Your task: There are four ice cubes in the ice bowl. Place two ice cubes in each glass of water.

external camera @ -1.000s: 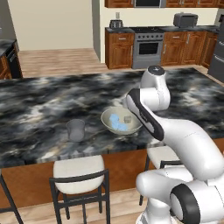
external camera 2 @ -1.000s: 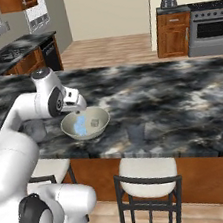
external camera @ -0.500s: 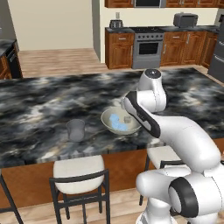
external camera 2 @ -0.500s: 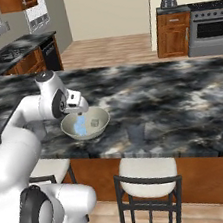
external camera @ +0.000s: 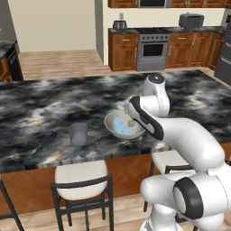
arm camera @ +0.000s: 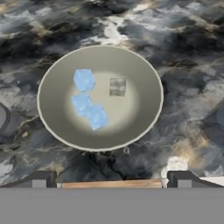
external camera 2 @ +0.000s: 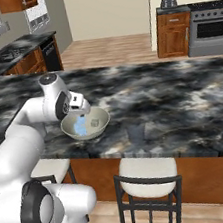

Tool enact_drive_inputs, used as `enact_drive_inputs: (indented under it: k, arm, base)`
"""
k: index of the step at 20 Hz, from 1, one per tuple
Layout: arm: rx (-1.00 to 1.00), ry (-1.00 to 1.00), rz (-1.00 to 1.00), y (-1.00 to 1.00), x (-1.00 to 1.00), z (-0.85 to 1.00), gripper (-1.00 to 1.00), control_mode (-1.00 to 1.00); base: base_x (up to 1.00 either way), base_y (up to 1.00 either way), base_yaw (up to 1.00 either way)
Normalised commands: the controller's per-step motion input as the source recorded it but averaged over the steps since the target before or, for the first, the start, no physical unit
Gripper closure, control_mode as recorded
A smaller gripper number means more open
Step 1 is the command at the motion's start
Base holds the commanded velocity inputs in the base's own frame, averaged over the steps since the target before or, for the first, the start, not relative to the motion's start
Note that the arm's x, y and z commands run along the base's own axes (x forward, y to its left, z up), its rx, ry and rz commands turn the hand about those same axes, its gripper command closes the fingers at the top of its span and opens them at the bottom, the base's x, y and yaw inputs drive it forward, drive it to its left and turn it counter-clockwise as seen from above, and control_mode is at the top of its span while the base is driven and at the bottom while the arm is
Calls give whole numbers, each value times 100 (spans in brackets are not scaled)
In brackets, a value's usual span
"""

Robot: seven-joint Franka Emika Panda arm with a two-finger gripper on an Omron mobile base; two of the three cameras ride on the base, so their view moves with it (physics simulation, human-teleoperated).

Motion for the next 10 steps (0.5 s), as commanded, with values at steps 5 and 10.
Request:
enact_drive_inputs:
  k: [5, 10]
  arm:
    - [11, -1, 0, -3, 5, -16, -100, -100]
    - [14, -4, 0, 0, 8, -13, -100, -100]
  base:
    - [0, 0, 0]
    - [0, 0, 0]
